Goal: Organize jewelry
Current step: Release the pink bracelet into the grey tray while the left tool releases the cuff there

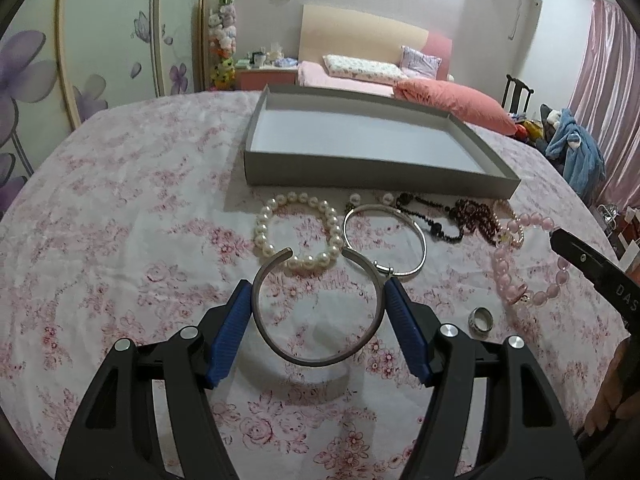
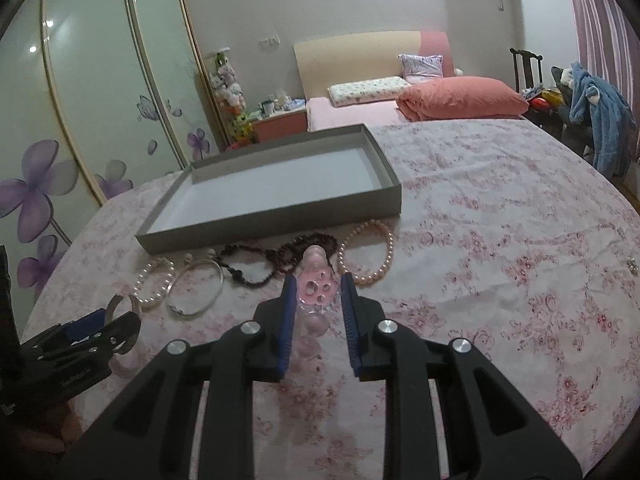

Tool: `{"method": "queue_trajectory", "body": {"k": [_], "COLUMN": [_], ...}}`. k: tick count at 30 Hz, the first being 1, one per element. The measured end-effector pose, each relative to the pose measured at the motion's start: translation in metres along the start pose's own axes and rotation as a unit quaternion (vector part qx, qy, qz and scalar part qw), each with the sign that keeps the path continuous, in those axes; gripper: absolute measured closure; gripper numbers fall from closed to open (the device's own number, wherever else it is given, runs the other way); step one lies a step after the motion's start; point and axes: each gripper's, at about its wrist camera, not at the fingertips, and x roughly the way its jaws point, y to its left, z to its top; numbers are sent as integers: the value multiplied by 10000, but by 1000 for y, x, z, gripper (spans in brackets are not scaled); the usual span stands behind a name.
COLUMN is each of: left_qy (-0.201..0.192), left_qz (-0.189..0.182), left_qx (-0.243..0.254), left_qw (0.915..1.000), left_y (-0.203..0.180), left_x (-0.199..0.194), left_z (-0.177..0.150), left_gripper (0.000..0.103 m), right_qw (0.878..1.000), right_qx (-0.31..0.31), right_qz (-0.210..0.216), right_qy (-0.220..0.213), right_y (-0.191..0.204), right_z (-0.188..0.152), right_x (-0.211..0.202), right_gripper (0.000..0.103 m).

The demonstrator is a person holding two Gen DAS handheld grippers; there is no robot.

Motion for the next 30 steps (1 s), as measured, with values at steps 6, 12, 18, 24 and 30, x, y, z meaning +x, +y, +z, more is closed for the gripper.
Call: {"method": "queue_trajectory", "body": {"k": [6, 12, 18, 24, 30], "left_qy": [-236, -447, -649, -846, -985], "left_qz": [41, 98, 137, 193, 239], "left_qx": [85, 190, 247, 320, 352], "left_qw": [9997, 9988, 9975, 9957, 9942], "left_y": [-5, -10, -13, -17, -21], "left_x": [-7, -12, -17, -22, -25], "left_z": [3, 8, 15, 20, 25], "left_gripper": [36, 36, 36, 36, 36], "right_qw": [9999, 9998, 9995, 9992, 9985], "right_qx": [-12, -5, -55, -95, -135], "right_qz": [53, 74, 87, 97, 110], "right_qy": [-128, -188, -296, -385, -511], "right_y": [4, 7, 12, 18, 22], "right_z": [1, 2, 8, 11, 17], "right_x": [-4, -6, -11, -14, -19], "right_gripper": [81, 81, 81, 81, 81]}}
